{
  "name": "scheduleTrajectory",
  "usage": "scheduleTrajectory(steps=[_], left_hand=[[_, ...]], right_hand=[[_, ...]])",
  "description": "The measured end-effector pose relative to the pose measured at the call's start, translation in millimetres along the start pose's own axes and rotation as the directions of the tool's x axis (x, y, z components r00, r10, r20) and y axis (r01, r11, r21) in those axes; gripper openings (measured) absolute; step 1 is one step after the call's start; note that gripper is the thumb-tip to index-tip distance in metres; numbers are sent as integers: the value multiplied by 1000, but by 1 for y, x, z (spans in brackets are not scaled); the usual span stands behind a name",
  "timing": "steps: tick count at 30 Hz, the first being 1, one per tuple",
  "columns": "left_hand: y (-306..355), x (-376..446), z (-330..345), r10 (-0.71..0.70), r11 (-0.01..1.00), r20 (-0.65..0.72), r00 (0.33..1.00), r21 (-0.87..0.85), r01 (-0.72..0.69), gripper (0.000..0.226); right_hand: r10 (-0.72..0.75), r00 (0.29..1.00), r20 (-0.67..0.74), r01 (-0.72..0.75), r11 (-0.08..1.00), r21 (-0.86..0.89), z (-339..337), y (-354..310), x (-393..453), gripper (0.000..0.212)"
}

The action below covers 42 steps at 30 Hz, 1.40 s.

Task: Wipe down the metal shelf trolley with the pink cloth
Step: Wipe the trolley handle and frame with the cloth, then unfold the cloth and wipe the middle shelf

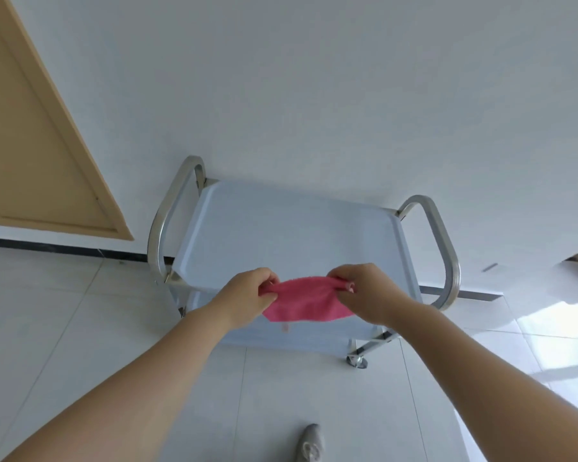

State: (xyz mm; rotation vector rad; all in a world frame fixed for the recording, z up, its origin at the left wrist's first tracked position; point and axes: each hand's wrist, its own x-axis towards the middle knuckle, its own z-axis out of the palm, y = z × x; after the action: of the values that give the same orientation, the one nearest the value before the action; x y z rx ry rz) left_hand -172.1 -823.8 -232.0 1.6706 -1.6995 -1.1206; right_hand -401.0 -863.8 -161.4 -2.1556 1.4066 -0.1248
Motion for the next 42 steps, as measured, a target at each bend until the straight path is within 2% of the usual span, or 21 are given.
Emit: scheduleTrajectory(steps=[3,10,17,25,27,30,32,35,39,42], left_hand=[[-20,-8,21,-78,997,41,996,-21,79,21],[-99,-2,105,-223,974,-12,975,25,223,26],[-198,28,212,-248,969,-76,966,-26,246,31],[-338,72,317,-175,982,-32,984,69,177,24],[-363,83,333,-125,985,-13,992,114,126,22],[-383,99,339,52,975,-16,998,217,-48,20],[-383,111,334,203,943,-58,977,282,-179,19],[-366,127,321,394,885,-130,910,323,-336,19],[-332,147,313,550,811,-231,802,376,-448,20],[-302,167,317,604,779,-264,752,393,-488,18]], right_hand=[[12,998,58,-14,999,36,30,27,-6,32],[23,980,196,-47,991,123,136,114,3,34],[36,979,203,-60,992,110,244,219,25,32],[-13,986,168,26,997,-76,384,320,60,28],[-74,981,178,90,992,-88,409,340,69,28],[-239,964,115,249,964,-88,430,365,83,30],[-311,950,-4,308,944,-118,430,377,93,31],[-382,898,-221,356,923,-146,416,384,103,36],[-429,790,-439,373,903,-212,385,387,102,39],[-335,781,-527,234,940,-250,359,396,94,44]])
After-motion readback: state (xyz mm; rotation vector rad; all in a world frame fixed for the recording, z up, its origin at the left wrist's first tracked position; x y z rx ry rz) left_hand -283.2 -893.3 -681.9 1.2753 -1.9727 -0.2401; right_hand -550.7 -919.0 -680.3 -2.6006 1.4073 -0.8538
